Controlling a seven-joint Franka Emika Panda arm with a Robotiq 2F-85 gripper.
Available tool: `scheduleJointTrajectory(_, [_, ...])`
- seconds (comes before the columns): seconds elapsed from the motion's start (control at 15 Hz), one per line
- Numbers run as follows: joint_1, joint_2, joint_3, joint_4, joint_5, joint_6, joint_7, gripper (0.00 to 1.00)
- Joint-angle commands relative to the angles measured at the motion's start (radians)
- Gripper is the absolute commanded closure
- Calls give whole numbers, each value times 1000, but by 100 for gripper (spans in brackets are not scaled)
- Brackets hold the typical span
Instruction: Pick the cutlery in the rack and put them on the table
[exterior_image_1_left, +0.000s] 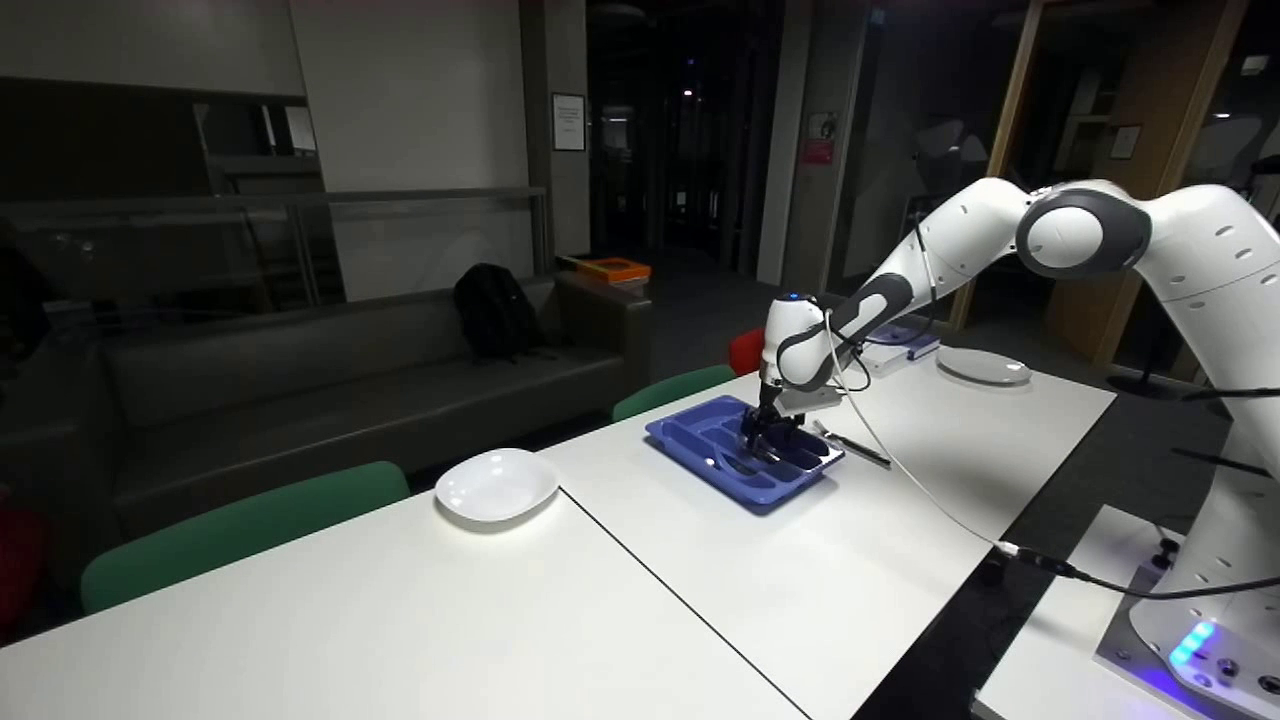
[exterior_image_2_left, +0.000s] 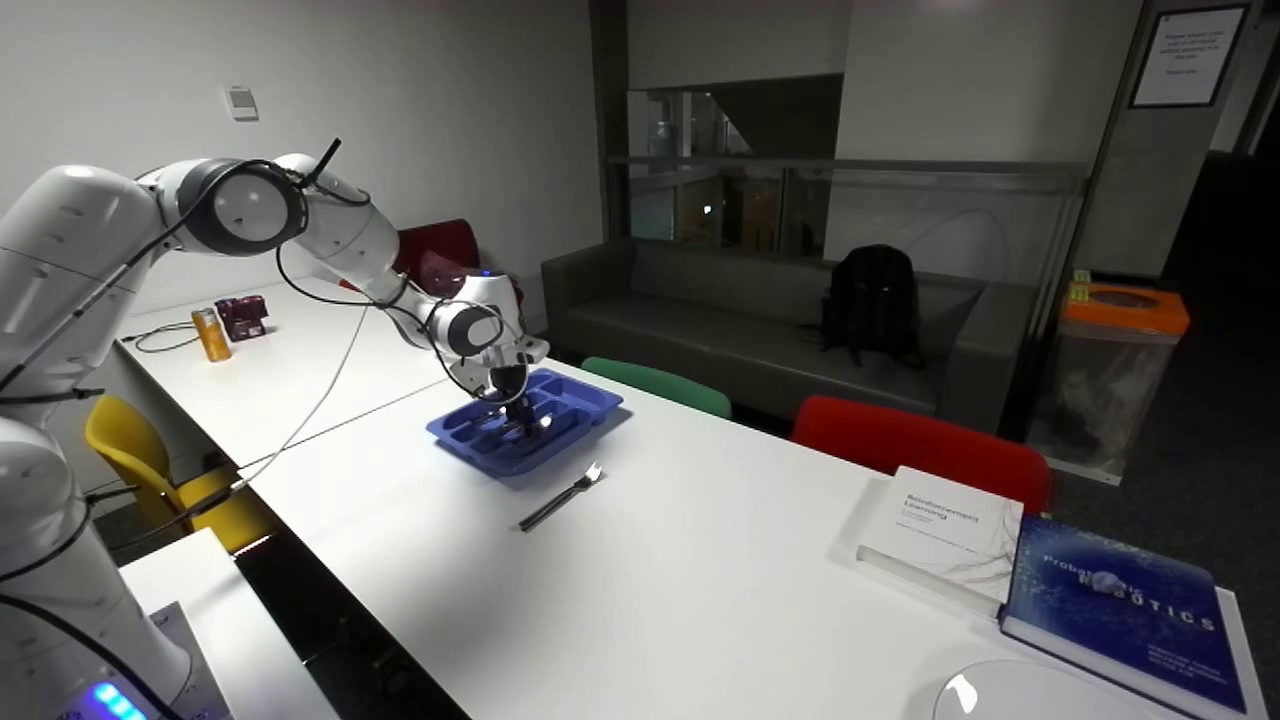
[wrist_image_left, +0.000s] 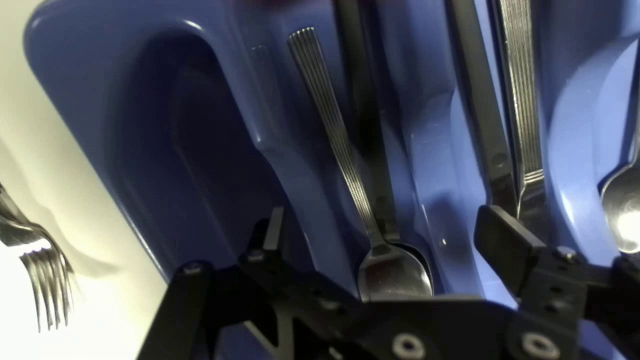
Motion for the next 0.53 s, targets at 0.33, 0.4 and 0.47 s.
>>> scheduleJointTrajectory(0.33, [-27, 72, 21, 100, 12, -49, -96, 0])
scheduleJointTrajectory(0.4, [-31, 75, 23, 103, 13, -55, -104, 0])
scheduleJointTrajectory(0.47, [-32, 80, 23, 110, 13, -60, -109, 0])
